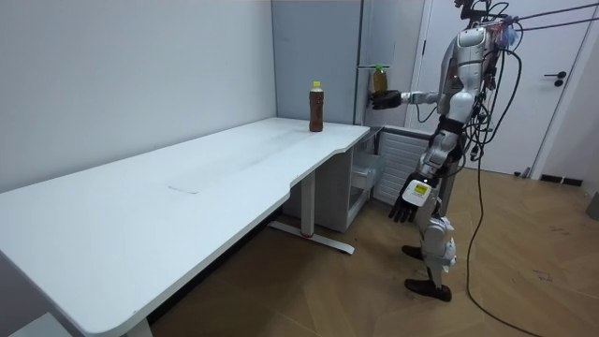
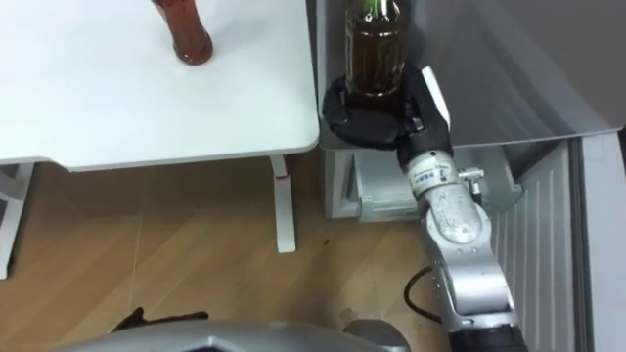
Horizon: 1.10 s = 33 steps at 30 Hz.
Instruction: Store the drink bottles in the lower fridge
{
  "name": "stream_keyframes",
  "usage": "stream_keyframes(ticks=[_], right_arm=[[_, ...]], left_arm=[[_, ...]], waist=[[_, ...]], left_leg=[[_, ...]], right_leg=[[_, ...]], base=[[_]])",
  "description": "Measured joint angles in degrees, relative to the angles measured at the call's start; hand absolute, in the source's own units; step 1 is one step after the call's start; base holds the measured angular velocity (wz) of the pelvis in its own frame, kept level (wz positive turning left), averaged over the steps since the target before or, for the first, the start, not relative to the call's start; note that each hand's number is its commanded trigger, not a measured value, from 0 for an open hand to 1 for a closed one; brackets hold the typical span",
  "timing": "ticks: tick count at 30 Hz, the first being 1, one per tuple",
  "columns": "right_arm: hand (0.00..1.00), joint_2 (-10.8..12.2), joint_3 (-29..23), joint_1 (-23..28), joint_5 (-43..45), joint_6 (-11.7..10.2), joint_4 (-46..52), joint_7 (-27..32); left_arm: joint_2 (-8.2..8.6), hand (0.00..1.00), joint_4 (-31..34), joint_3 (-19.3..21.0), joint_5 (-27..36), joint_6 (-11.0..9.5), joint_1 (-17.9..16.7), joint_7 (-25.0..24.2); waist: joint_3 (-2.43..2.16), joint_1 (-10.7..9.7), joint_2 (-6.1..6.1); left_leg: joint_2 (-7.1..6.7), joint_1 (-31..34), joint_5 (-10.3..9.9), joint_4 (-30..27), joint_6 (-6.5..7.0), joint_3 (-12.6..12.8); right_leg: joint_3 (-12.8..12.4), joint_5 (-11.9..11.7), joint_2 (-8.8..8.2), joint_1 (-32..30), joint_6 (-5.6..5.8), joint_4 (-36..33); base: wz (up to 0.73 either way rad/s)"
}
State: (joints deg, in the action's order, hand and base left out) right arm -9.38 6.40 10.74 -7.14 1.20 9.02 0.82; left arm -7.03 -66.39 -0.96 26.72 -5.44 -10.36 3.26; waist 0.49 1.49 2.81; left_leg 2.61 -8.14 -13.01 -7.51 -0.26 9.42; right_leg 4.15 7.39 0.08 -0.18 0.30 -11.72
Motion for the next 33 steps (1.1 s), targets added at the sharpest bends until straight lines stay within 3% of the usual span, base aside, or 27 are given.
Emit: stream_keyframes(ticks=[6, 12, 16, 22, 26, 33], right_arm=[[1.00, 0.5, -1.6, 1.8, -1.3, -1.3, -0.4, 6.7], [1.00, 0.6, -3.7, 1.9, -11.5, -2.0, -5.6, 11.9], [1.00, 0.5, -4.1, 2.1, -17.7, -2.0, -6.2, 16.3], [1.00, 0.5, -4.1, 2.1, -26.3, -3.8, -8.8, 21.1], [1.00, 0.7, -4.3, 2.1, -31.3, -3.8, -12.9, 24.3], [1.00, 0.7, -5.5, 1.4, -35.3, -4.1, -19.0, 24.0]], left_arm=[[-0.01, 0.00, 0.0, 0.0, 0.1, 0.0, -1.0, -0.1], [-0.02, 0.00, 0.1, -0.5, -1.5, -0.1, -1.3, -0.1], [-0.03, 0.00, 0.1, -0.3, -2.8, -0.3, -1.8, -0.6], [-0.04, 0.00, 0.1, -0.3, -2.6, -0.9, -2.7, 0.2], [-0.19, 0.00, 0.1, 0.1, -2.7, -0.8, -3.2, 0.3], [-0.20, 0.00, 0.5, 0.8, -2.7, -0.7, -4.1, -0.3]], waist=[[-0.01, -1.4, 0.50], [0.02, -2.6, 0.36], [0.09, -2.6, 0.15], [-0.28, -2.4, -0.55], [-0.10, -1.5, -0.96], [0.20, -0.8, -1.38]], left_leg=[[-0.01, -0.4, 0.0, 0.1, 0.00, 0.0], [-0.02, -0.1, 0.0, -0.1, 0.00, -0.1], [0.00, 0.3, 0.0, -0.1, 0.00, -0.1], [0.00, 0.4, 0.0, -0.3, -0.01, -0.1], [-0.14, 0.4, 0.0, -0.6, 0.00, -0.3], [-0.52, 0.1, 0.0, -1.3, 0.00, -1.8]], right_leg=[[0.0, 0.0, 0.00, 0.3, 0.01, 0.0], [0.5, 0.0, -0.17, 0.2, 0.02, 0.0], [0.5, 0.0, -0.12, -0.1, 0.02, 0.0], [0.6, 0.0, -0.15, -0.2, 0.02, 0.0], [0.7, 0.1, -0.34, 0.1, 0.12, 0.1], [1.7, 1.0, -0.91, 0.6, 0.22, -1.1]], base=[[-0.01], [0.01], [0.00], [0.00], [0.02], [0.11]])
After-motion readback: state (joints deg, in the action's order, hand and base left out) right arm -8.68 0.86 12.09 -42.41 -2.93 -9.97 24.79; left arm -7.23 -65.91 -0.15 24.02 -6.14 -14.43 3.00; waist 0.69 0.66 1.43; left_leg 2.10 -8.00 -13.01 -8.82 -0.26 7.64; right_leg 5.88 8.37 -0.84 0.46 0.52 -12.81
